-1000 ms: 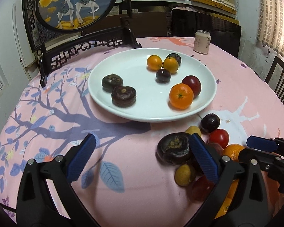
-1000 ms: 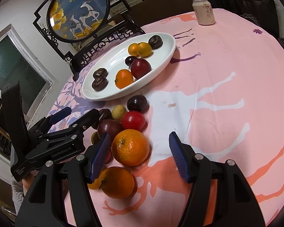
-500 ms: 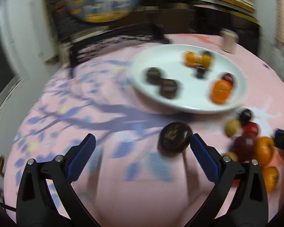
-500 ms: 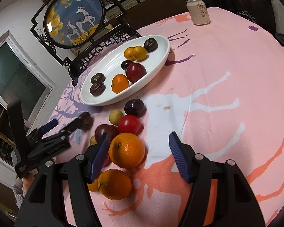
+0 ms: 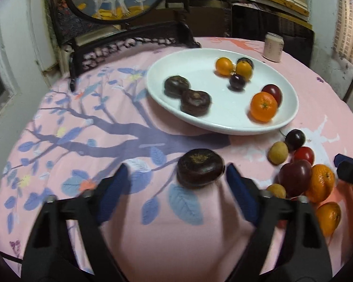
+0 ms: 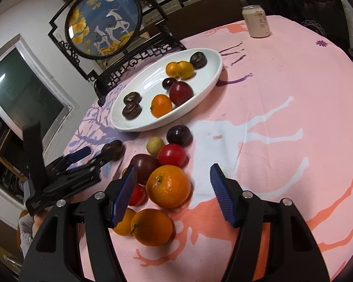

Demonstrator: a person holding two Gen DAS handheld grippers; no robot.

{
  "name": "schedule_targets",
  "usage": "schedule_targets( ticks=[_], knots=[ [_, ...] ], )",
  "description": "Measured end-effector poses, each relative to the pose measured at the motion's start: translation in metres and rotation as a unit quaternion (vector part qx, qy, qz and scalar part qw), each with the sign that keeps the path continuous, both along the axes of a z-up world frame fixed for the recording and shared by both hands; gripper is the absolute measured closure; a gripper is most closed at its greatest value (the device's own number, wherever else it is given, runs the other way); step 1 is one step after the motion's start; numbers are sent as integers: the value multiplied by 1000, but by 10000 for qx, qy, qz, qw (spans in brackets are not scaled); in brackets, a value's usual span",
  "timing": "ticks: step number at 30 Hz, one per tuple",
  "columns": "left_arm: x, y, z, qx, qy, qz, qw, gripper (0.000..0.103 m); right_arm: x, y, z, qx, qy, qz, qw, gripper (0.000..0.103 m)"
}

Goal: Organize fruits
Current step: 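Grasp a dark brown fruit with the left gripper while the right grasps a tangerine, then carry both fruits to the white plate and open both grippers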

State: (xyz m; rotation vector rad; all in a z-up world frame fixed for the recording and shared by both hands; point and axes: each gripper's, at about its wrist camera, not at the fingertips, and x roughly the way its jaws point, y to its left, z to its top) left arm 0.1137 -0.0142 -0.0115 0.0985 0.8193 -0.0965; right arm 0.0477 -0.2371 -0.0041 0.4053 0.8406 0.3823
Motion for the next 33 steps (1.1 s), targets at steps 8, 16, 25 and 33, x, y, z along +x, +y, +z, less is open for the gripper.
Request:
schedule_targets(
  ticks=[8, 16, 25, 33],
  knots=[
    [2, -12, -10, -90, 284, -393, 9988, 62, 1, 5, -5, 194, 165, 234, 9994, 38],
    [1, -4, -6, -104, 205, -196, 9995, 62, 4, 15, -15, 96, 361, 434, 9984, 46],
    [-2, 3, 19, -328, -138, -127, 9993, 62, -1, 6, 0, 156, -117, 242, 9995, 58],
    [56, -14, 56, -333, -332, -68, 9989, 62, 57, -3, 45, 3, -383, -65, 9992, 58]
  ],
)
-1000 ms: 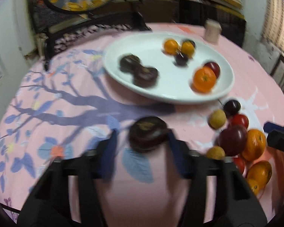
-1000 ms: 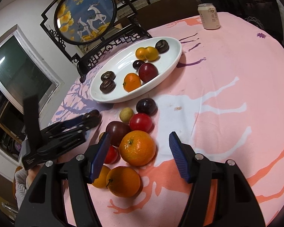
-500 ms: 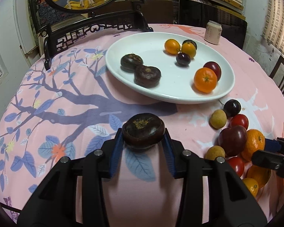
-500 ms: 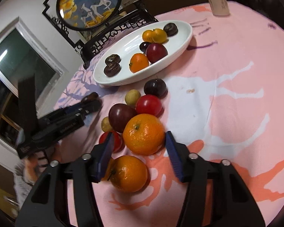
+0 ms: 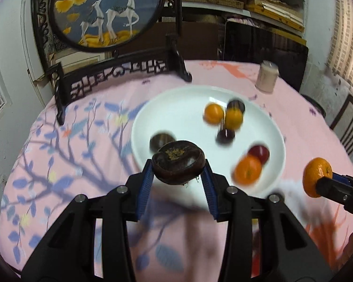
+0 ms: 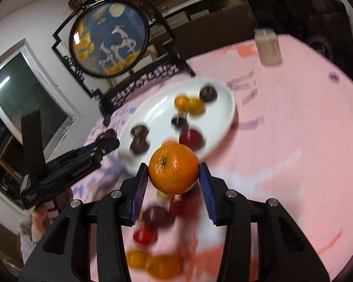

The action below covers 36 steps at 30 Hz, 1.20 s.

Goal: Organize fruits
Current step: 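Carry both fruits to the white plate and open both grippers, then grasp a small yellow fruit with the left gripper while the right grasps a red tomato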

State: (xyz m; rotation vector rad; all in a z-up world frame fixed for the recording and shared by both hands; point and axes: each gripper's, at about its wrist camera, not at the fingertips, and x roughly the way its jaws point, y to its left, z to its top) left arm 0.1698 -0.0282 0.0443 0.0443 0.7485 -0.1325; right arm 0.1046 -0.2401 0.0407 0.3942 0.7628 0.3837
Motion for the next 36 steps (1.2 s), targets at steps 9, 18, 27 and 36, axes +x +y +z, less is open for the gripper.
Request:
schedule_targets(
  ticks=[9, 18, 27, 36],
  knots=[
    [62, 1, -17, -262, 93, 283, 9992, 35, 79, 40, -13, -104, 153, 265, 9995, 48],
    [46, 15, -14, -288, 104, 306, 9991, 26, 64, 14, -16, -128, 29, -31, 9999, 41],
    [-23, 4, -22, 27, -18, -133, 9999, 18, 20, -14, -22, 188, 125, -316, 9992, 35],
    [-81, -9, -36, 497, -75, -581, 9970, 10, -6, -38, -27, 544, 231, -650, 9961, 29]
  ],
)
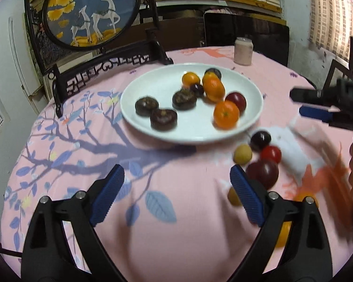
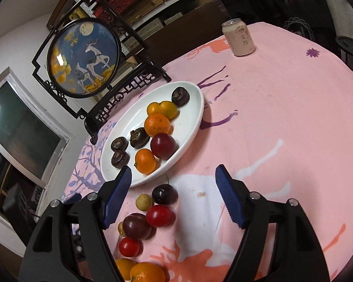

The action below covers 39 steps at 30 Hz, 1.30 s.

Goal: Organize fruits
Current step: 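Grasp a small yellow fruit with the left gripper while the right grasps a red tomato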

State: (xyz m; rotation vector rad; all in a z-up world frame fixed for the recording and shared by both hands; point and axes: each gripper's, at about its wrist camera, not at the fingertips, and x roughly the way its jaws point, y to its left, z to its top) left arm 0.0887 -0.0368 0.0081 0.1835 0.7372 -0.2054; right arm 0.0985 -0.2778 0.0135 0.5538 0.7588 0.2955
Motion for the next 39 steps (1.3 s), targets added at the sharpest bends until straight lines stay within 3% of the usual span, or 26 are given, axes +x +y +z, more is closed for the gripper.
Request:
schedule_targets(
  ticks=[6, 12, 14, 19, 23, 26, 36, 39],
  knots=[
    [-7, -3, -3, -248, 163, -368, 9989, 10, -4, -2, 2, 53, -25, -31, 10000, 25],
    [-3, -17, -20, 109, 435, -495, 9978, 10, -4, -2, 1, 61, -11, -12, 10000, 25],
    [-2, -18, -22, 159, 459, -471, 9977, 4, -4, -2, 1, 64, 10, -7, 10000, 24],
    [3, 3, -14, 322, 207, 216, 9990, 4, -5, -2, 1, 70, 17, -14, 10000, 24],
    [7, 31, -3, -130, 153, 581, 9981, 4, -5, 0, 2, 96, -4, 19, 10000, 24],
    [0, 29, 4, -301, -5, 383, 9988, 4, -6, 0, 3, 103, -25, 31, 9999, 24],
    [-6, -24, -20, 610, 16, -515, 9968, 6, -5, 1, 2, 79, 37, 24, 10000, 25],
    [-2, -25, -20, 548, 43, -579, 9968, 6, -5, 2, 2, 18, 18, 46, 10000, 24]
  ],
)
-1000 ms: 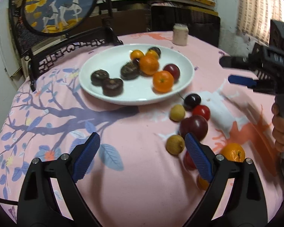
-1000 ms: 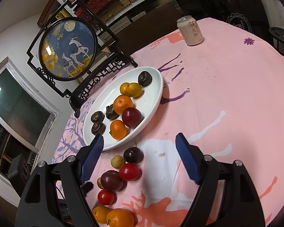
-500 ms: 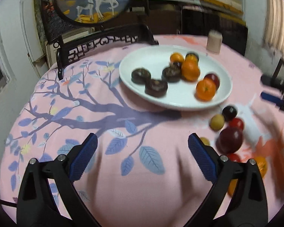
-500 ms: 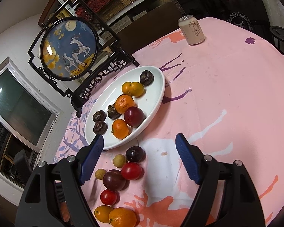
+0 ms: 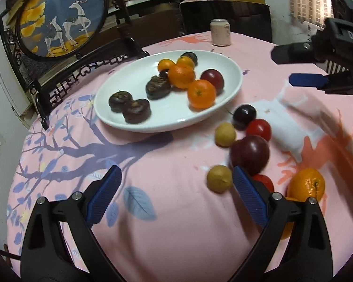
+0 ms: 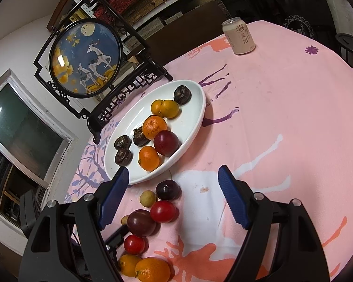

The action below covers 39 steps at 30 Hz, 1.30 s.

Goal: Organize fruits
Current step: 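Grasp a small yellow fruit with the left gripper while the right grasps a red tomato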

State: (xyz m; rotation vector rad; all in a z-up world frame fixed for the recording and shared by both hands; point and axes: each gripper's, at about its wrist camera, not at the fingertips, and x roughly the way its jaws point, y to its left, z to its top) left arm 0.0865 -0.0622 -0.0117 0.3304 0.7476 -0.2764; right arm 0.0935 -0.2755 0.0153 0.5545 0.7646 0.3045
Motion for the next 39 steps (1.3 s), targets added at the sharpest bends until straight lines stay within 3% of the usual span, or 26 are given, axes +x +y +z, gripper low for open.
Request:
schedule_targets(
  ticks=[4, 7, 10, 13, 15, 17, 25, 30, 32, 36, 39],
  knots=[
    [2, 20, 7, 105, -255, 551, 9981, 6, 1, 0, -1, 10, 29, 3, 10000, 24],
    [5, 43, 15, -175, -257, 969, 9948, 6, 1, -1, -1, 56, 33, 10, 10000, 25],
    [-2, 47, 23, -393, -415, 883, 9945, 6, 0, 0, 0, 72, 11, 48, 10000, 24],
    [-6, 25, 15, -52, -420, 521, 9977, 7, -1, 1, 1, 82, -2, 67, 9999, 25],
    [-7, 12, 7, 123, -318, 259, 9991, 14, -1, 0, 2, 77, -10, 57, 10000, 24],
    [-11, 1, 0, 174, -146, -88, 9997, 30, -1, 0, 2, 70, -13, 51, 10000, 24],
    [-9, -5, -8, -199, 441, -720, 9962, 69, -2, 0, 3, 37, -27, 27, 10000, 24],
    [-10, -5, -10, -274, 534, -722, 9956, 72, -2, 3, 3, -29, 1, 102, 9999, 25],
    [-10, -4, -9, -217, 472, -617, 9967, 78, -1, 5, 1, -64, 48, 164, 9998, 25],
    [1, 17, -3, -354, 391, -14, 9986, 79, 0, 17, -8, -18, 255, 569, 9980, 25],
    [10, 29, -6, -403, 518, 348, 9972, 79, -1, 25, -19, 120, 479, 851, 9951, 39]
  ],
)
